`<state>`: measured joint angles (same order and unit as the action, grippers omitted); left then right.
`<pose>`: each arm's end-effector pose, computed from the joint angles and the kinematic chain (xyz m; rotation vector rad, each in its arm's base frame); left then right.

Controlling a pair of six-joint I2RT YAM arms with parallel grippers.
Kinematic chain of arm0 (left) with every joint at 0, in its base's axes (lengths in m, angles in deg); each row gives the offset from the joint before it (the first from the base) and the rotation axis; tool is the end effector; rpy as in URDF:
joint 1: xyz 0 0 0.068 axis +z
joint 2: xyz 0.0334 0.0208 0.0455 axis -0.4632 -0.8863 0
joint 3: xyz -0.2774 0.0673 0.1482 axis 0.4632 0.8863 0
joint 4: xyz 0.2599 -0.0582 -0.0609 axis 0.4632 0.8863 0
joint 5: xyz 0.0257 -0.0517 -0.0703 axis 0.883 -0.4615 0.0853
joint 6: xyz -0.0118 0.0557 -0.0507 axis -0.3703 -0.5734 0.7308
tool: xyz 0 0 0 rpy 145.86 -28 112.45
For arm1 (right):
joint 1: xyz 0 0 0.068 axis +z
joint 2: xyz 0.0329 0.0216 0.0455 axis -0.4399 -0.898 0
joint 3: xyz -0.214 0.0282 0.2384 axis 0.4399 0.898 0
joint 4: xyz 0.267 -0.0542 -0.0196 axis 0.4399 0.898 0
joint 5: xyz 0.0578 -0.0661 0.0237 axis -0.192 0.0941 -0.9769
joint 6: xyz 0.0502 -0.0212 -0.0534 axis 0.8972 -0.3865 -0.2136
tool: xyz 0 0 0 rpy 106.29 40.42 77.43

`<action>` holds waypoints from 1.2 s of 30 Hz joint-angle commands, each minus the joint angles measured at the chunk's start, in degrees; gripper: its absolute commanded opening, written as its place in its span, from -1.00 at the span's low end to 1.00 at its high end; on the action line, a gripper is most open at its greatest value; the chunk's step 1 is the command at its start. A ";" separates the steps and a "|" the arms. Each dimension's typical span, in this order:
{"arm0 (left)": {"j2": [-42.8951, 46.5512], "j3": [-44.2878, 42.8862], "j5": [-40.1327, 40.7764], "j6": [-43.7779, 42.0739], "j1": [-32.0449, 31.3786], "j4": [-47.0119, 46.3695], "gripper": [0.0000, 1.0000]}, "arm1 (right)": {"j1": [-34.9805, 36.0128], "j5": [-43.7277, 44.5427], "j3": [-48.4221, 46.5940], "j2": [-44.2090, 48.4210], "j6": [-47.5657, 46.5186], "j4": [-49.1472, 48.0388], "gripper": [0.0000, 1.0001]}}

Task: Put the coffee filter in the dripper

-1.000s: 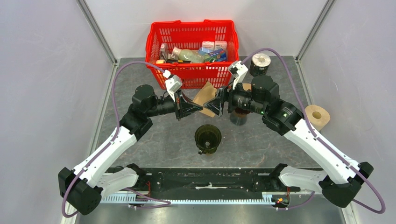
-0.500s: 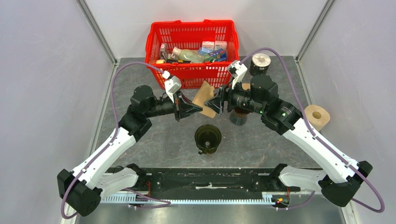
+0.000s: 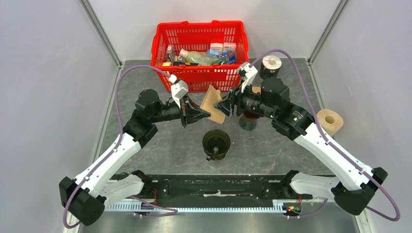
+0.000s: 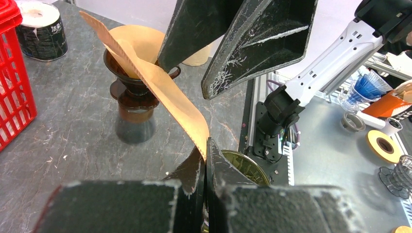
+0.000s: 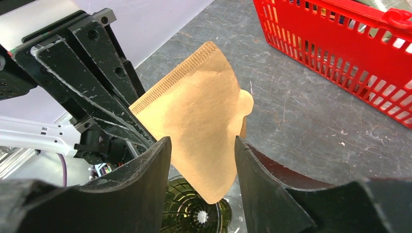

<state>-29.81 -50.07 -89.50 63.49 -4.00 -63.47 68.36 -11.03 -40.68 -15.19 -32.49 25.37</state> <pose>0.1747 -0.1627 0.4090 0.9245 1.4674 -1.2286 0.1860 0.1896 0.4639 -0.6118 1.7742 0.9232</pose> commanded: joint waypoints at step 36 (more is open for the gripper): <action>-0.51 -0.77 2.39 -1.00 -0.02 -1.29 -0.95 | 0.01 -1.83 0.83 4.16 3.82 -2.26 0.43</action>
<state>-30.38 -50.05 -87.88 63.47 -4.00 -63.45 68.27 -11.29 -40.02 -12.35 -29.69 25.24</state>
